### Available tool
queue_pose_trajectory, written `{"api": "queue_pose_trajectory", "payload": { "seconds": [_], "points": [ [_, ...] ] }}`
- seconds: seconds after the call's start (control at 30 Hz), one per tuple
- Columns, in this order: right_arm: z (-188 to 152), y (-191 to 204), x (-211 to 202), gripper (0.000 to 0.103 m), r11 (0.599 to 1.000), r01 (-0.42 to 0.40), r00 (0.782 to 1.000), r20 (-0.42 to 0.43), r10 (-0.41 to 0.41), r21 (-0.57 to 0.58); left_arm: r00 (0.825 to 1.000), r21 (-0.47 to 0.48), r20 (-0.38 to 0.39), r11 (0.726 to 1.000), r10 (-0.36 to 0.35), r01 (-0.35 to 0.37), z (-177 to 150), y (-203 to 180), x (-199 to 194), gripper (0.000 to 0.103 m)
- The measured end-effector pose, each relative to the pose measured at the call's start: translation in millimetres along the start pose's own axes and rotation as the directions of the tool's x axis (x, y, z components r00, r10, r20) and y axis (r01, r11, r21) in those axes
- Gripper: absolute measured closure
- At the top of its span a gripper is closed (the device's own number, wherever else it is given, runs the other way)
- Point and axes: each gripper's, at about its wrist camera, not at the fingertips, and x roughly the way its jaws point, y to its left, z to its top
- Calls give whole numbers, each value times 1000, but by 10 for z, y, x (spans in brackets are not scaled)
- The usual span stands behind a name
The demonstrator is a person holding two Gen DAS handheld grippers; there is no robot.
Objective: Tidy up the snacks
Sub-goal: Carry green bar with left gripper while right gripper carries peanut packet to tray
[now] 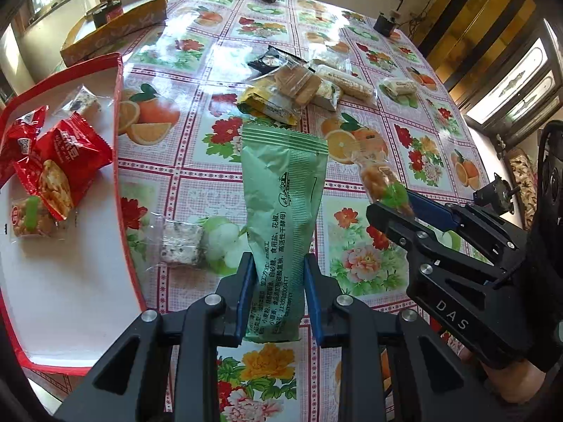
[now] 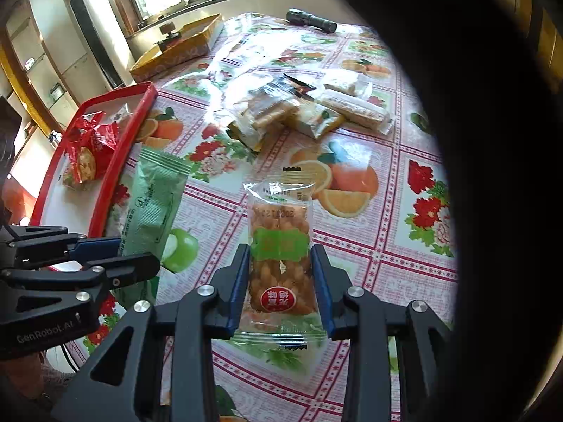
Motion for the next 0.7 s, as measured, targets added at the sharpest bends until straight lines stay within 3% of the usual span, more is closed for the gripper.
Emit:
{"api": "queue_pose_trajectory", "payload": {
  "seconds": [0.3,0.47,0.7],
  "points": [
    [364,849,27,66,981,-152,987,30,157,-123,995,-137,80,989,61,-50,-67,727,-461,76],
    [483,1357,142,66,952,-242,968,19,250,-185,985,-228,95,966,143,-118,-154,1241,-618,76],
    [509,1849,389,66,921,-304,952,-31,306,-241,969,-312,83,930,232,-195,-227,1690,-630,76]
  ]
}}
